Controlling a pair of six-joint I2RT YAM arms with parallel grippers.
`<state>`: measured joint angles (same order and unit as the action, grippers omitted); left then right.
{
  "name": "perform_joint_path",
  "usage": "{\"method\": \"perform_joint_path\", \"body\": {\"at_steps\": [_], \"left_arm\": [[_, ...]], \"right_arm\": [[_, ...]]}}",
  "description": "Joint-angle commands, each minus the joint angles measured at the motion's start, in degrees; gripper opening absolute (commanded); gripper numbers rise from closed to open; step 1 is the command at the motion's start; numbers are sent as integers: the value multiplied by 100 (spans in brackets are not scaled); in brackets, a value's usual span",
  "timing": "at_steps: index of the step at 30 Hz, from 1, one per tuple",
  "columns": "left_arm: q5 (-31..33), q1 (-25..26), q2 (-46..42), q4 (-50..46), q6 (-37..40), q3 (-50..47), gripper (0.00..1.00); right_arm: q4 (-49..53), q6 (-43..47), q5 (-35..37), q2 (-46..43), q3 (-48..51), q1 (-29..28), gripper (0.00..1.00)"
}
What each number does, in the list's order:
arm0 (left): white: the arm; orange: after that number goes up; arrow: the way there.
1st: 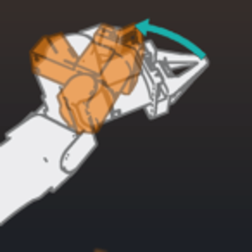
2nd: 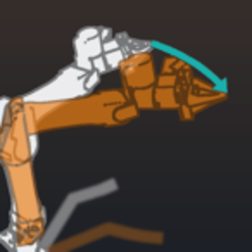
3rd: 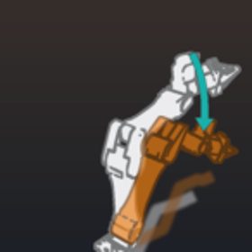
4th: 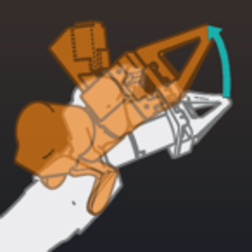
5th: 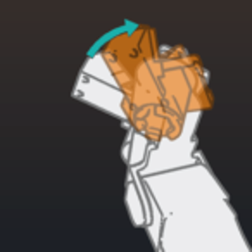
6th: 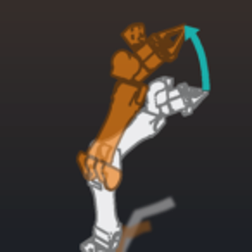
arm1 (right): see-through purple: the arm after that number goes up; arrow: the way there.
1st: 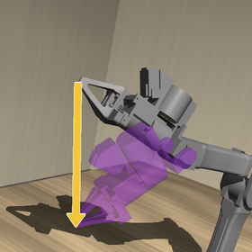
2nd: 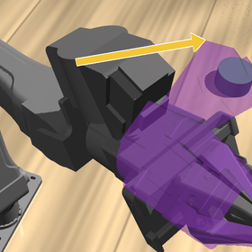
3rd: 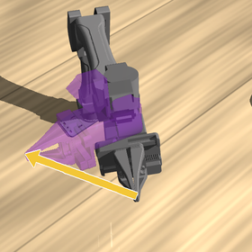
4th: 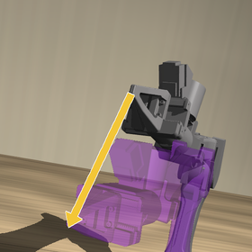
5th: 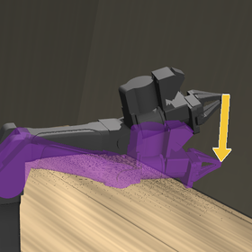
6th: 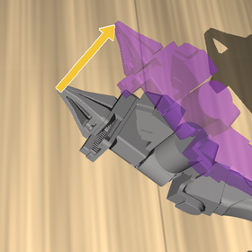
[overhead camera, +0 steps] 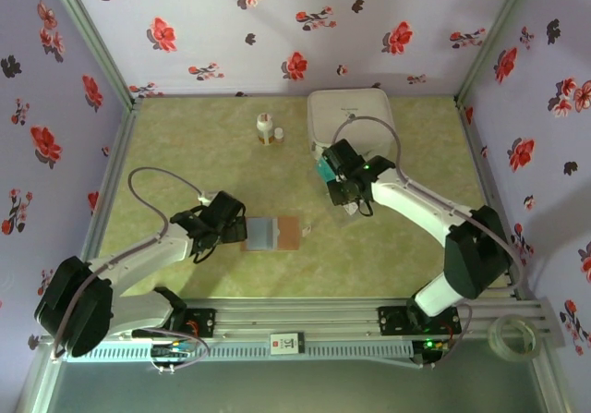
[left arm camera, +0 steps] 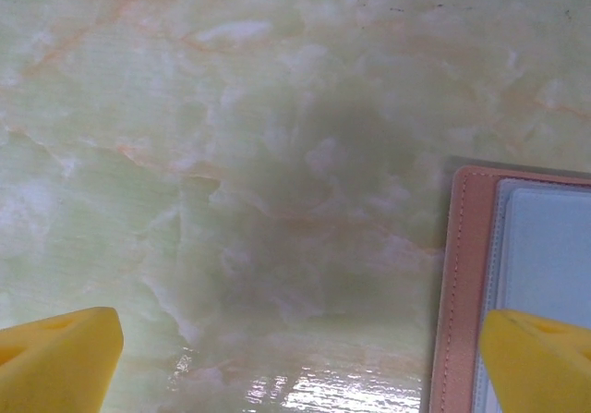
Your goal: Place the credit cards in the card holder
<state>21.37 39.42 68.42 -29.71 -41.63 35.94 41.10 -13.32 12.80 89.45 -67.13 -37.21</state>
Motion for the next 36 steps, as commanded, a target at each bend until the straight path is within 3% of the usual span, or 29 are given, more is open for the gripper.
{"method": "perform_joint_path", "body": {"at_steps": [1,9,18,36], "left_arm": [[-10,58,111,66,41,115,100],[-26,132,341,141,24,206,100],[-30,180,496,174,14,273,100],[-32,213,536,194,-12,256,99]], "right_arm": [[340,396,589,265,-214,3,39],[283,505,768,616,-291,6,36],[257,516,405,767,-370,0,29],[236,600,74,812,-423,20,4]]}}
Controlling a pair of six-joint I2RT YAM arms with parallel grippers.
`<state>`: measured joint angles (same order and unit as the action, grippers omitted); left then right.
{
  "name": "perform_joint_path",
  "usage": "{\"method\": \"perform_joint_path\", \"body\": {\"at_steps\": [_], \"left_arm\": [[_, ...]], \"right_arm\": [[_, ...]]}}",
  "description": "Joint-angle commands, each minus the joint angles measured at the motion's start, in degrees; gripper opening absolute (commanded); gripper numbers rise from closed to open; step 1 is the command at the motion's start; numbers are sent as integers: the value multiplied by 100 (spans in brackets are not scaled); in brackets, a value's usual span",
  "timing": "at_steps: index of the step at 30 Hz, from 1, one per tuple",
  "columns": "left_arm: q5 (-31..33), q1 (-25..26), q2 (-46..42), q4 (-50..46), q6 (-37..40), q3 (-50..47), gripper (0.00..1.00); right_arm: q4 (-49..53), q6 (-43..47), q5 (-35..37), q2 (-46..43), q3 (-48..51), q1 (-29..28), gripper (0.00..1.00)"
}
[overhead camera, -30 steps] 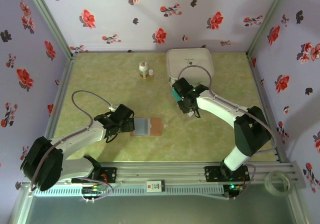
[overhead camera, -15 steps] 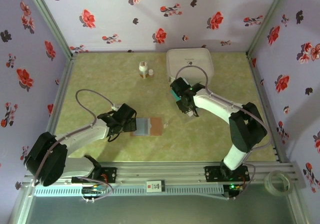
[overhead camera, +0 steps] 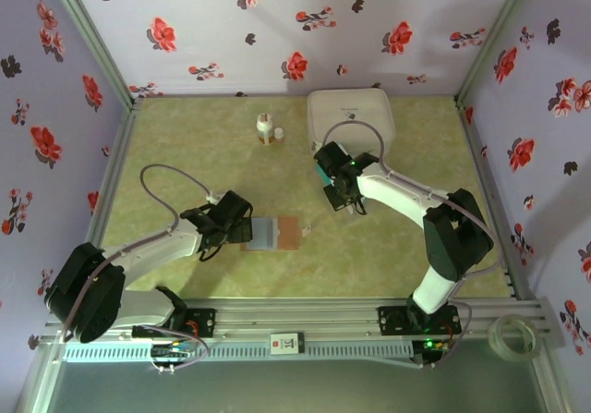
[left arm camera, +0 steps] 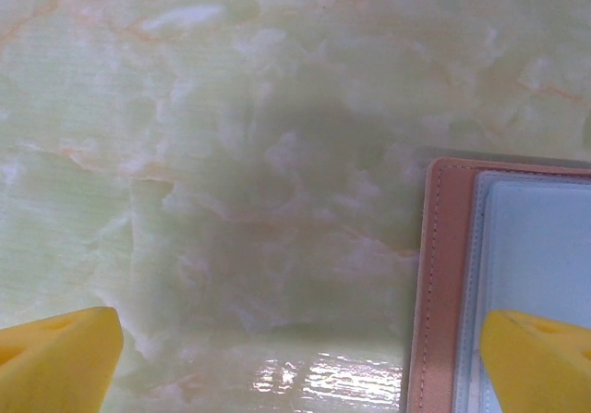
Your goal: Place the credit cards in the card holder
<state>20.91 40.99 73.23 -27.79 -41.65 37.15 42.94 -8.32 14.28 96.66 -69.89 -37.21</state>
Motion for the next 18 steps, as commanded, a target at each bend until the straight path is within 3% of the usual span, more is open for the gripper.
{"method": "perform_joint_path", "body": {"at_steps": [1,11,18], "left_arm": [[20,51,47,1,1,141,100],[35,51,12,-78,82,201,100],[-2,49,56,-27,200,245,100]], "right_arm": [[58,114,-90,94,-156,21,2],[480,365,-368,-45,-654,39,0],[671,185,-795,-693,-898,39,0]]}}
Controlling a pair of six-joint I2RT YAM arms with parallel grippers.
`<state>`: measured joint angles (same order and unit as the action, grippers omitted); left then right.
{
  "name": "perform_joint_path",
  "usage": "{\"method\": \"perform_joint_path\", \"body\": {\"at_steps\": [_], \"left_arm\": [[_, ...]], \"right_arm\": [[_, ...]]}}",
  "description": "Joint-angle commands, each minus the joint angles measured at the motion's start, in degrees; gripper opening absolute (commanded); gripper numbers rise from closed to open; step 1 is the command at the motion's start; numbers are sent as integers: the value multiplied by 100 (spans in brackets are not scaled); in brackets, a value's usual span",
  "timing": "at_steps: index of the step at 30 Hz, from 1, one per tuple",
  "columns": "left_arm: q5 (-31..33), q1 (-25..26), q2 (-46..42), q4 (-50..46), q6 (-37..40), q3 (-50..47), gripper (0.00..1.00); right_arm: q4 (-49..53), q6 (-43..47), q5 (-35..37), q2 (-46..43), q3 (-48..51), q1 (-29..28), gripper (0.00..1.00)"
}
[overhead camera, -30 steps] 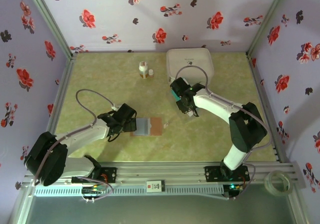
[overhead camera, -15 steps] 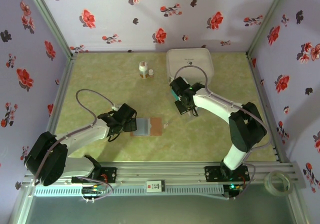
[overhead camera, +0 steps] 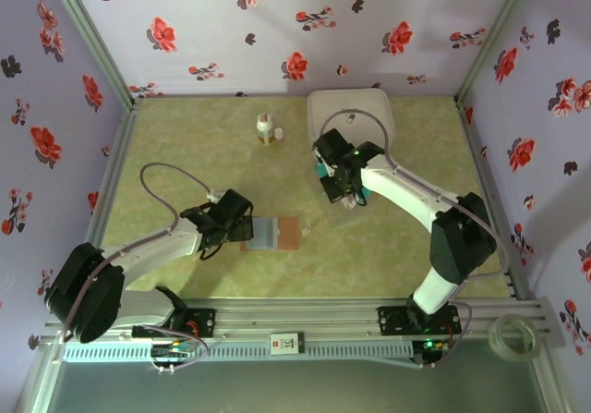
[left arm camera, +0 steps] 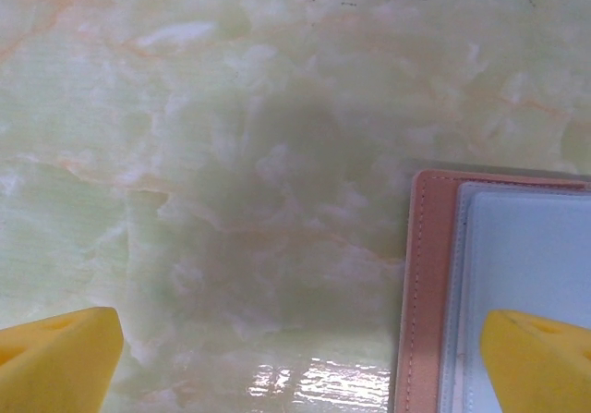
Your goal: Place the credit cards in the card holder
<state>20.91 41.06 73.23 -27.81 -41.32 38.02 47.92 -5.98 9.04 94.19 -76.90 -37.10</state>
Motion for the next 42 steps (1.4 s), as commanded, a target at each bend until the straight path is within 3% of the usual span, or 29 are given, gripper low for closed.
{"method": "perform_joint_path", "body": {"at_steps": [1,11,18,42], "left_arm": [[-16,52,55,1,196,145,100],[-288,91,156,410,45,-46,100],[-544,199,329,881,-55,-60,100],[-608,1115,1158,1406,-831,103,100]], "right_arm": [[135,-102,-340,-559,-165,34,0],[-1332,-1330,-1227,-1874,1282,29,0],[-2098,-1905,-1288,-2334,2333,28,0],[-2216,-1922,-1220,-2752,2900,46,0]]}}
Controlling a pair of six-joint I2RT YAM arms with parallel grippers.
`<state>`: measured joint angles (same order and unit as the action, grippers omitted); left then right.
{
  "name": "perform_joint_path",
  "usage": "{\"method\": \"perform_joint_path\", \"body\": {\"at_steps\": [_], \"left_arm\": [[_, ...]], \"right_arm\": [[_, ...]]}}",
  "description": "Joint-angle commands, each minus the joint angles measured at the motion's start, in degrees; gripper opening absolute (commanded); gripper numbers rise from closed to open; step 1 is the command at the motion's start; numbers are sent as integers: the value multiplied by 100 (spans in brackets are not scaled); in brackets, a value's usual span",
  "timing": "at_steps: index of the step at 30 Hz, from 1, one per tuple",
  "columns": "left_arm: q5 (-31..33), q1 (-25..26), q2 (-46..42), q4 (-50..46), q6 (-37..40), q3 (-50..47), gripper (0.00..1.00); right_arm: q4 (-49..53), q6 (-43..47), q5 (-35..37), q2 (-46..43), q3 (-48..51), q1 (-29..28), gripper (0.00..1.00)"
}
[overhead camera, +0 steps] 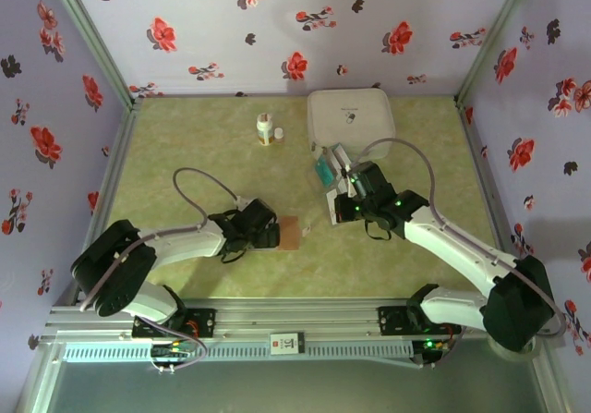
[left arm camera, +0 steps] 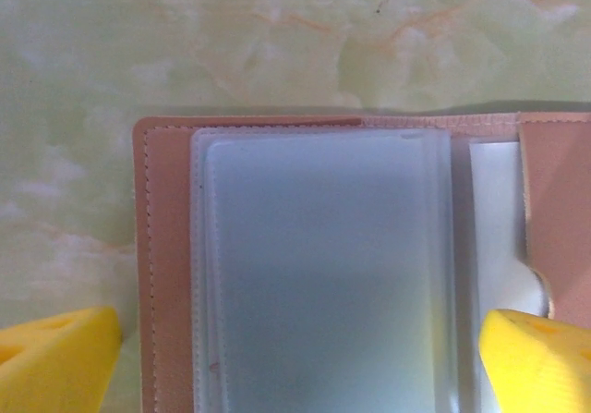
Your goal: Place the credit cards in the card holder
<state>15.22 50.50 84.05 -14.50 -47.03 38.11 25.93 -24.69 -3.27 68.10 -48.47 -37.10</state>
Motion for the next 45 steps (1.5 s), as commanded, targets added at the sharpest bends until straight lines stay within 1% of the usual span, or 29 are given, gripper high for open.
{"method": "perform_joint_path", "body": {"at_steps": [1,7,10,13,18,23,26,35,39,45], "left_arm": [[-31,220,60,77,-295,107,100],[9,434,-32,0,-474,211,100],[145,433,-194,-195,-484,224,100],[492,418,-372,-673,-417,293,100],[749,295,-593,-1058,-181,224,100],[877,173,-705,-1133,11,35,100],[885,105,-712,-1075,101,-54,100],[886,-12,-570,-848,237,-172,100],[890,-23,-506,-838,224,-212,100],[923,-67,-450,-927,101,-298,100]], "right_arm": [[-18,-53,8,-141,57,54,0],[-99,-86,-39,-128,92,63,0],[-226,-172,-158,-113,150,63,0],[-539,-353,-378,-138,301,56,0],[-1798,-1015,-1086,-27,847,54,0],[-3478,-1794,-1558,259,1500,23,0],[-4000,-1990,-1576,459,1663,-71,0],[-4821,-2113,-1352,1116,1792,-512,0],[-5331,-2191,-1348,1421,1863,-626,0],[-5828,-2233,-1363,1745,1918,-725,0]]}}
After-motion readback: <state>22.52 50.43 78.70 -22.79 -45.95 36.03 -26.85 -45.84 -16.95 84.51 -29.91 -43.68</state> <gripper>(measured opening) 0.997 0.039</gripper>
